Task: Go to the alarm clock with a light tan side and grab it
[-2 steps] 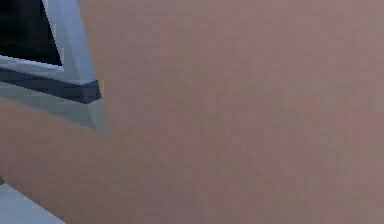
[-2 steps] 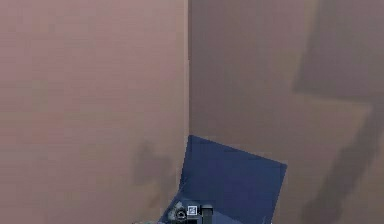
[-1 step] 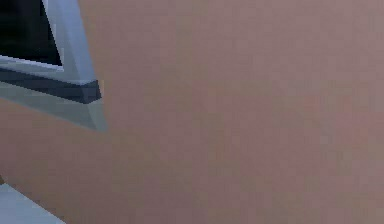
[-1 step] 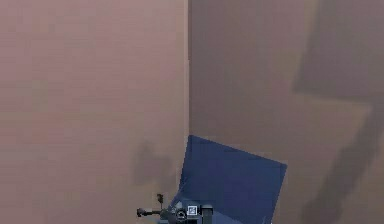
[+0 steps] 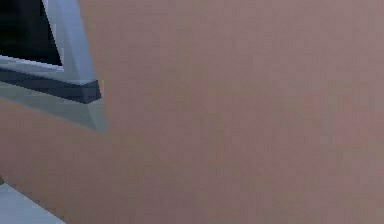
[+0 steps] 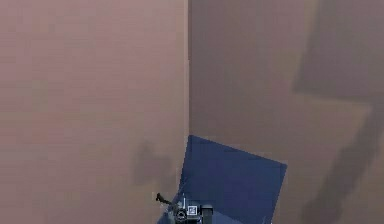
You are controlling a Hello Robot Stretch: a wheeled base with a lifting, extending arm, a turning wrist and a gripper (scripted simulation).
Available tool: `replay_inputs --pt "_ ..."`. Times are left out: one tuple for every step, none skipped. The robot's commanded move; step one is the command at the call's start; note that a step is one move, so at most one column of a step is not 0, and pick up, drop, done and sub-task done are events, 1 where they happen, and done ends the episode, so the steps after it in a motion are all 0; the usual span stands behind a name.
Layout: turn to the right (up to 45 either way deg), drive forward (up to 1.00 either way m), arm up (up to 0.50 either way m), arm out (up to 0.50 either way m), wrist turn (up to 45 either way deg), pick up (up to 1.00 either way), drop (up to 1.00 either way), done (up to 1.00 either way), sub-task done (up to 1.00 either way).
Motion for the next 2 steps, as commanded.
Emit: replay_inputs --pt "0.0 0.00 -0.30 0.00 0.0 0.00 0.00 0.00 0.00" --pt "0.0 0.00 0.00 0.00 0.0 1.00 0.00 0.00 0.00"
